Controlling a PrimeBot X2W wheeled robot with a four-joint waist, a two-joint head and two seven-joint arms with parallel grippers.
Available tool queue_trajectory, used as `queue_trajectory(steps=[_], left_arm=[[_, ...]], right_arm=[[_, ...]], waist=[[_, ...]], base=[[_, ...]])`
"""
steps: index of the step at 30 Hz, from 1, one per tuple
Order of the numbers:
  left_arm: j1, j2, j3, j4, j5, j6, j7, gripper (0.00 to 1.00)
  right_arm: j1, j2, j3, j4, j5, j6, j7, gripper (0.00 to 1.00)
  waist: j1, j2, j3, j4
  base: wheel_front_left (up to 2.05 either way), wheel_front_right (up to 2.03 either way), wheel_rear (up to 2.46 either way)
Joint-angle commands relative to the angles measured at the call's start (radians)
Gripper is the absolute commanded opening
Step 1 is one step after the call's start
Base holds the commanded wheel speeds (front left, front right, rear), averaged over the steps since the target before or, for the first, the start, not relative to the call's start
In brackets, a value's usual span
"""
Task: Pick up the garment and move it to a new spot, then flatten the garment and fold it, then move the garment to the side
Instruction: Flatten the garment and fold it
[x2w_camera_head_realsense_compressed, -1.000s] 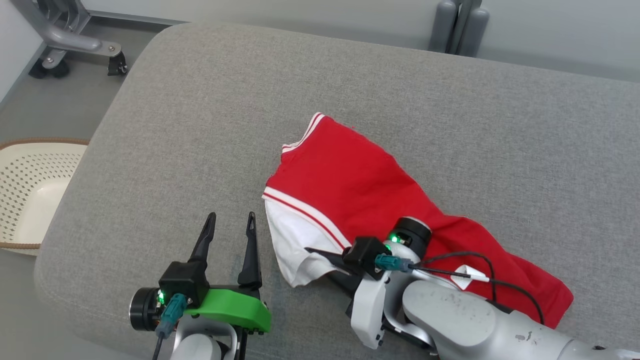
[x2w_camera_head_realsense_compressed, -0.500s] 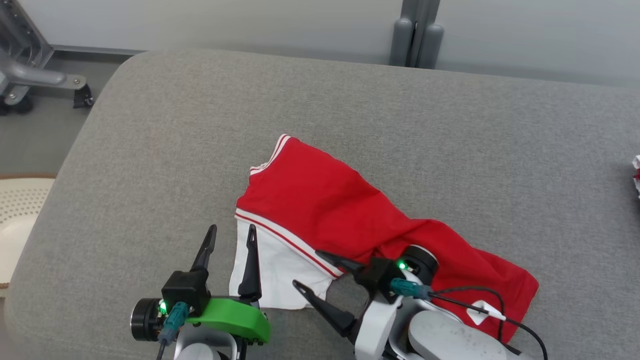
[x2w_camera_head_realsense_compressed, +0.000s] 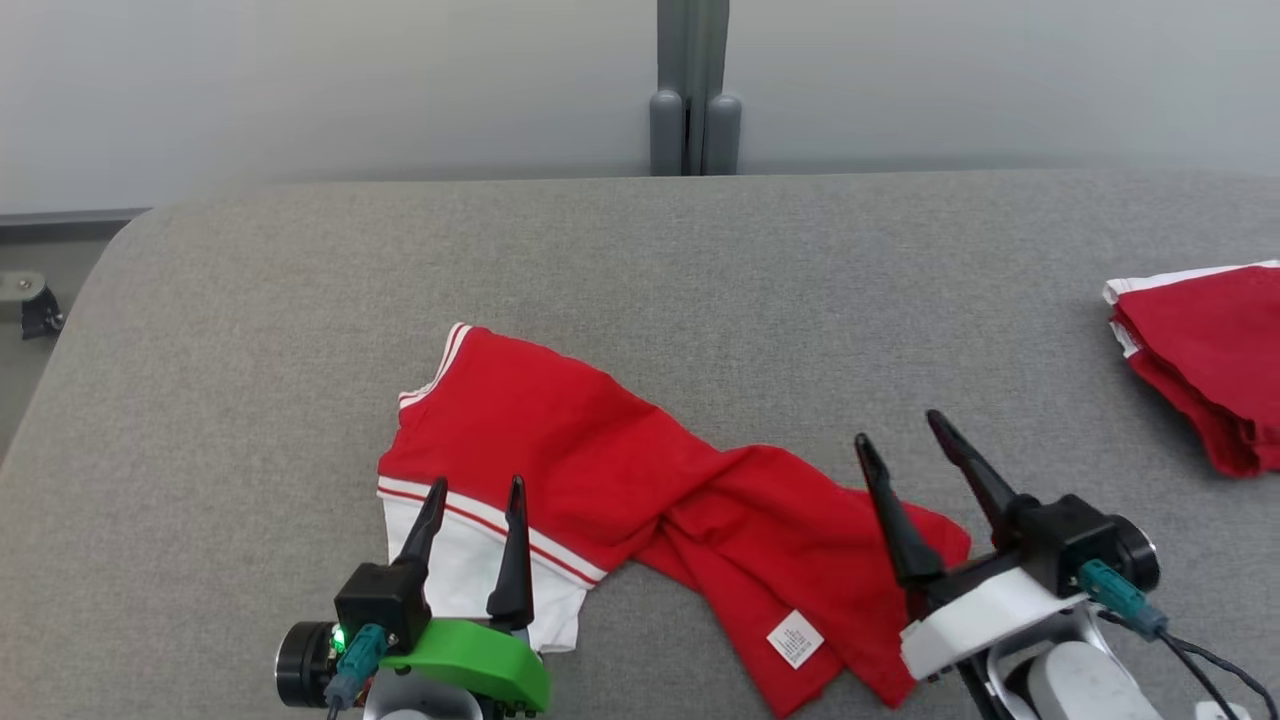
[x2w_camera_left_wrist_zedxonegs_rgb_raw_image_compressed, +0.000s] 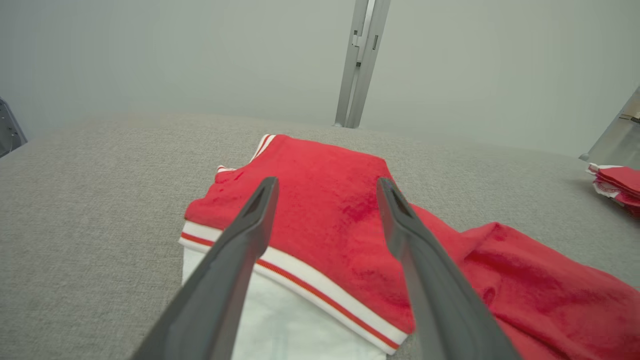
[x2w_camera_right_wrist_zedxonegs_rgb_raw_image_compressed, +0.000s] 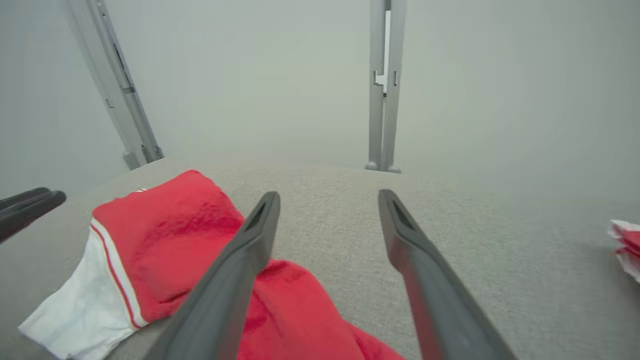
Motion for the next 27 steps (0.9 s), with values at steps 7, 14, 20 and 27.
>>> queue_trajectory(steps=[7, 14, 20, 27], left_arm=[[0.054, 0.003, 0.021, 0.0, -0.011, 0.005, 0.0, 1.0], [0.102, 0.003, 0.066, -0.009, 0.002, 0.003, 0.0, 1.0], [0.12, 0.003, 0.106, -0.021, 0.007, -0.007, 0.0, 1.0], [0.125, 0.003, 0.123, -0.016, 0.013, -0.027, 0.0, 1.0]], right_arm=[[0.11, 0.034, -0.206, -0.056, -0.046, -0.001, -0.003, 1.0], [0.163, 0.063, -0.245, -0.066, -0.046, -0.001, -0.003, 1.0], [0.17, 0.081, -0.215, -0.04, -0.044, -0.001, -0.003, 1.0], [0.144, 0.086, -0.213, -0.002, -0.063, -0.001, -0.003, 1.0]], waist=[[0.0, -0.0001, -0.075, -0.041], [0.0, -0.0001, -0.103, -0.044], [0.0, -0.0001, -0.118, -0.047], [0.0, -0.0001, -0.13, -0.044]], base=[[0.0, 0.0, 0.0], [0.0, 0.0, 0.0], [0.0, 0.0, 0.0], [0.0, 0.0, 0.0]])
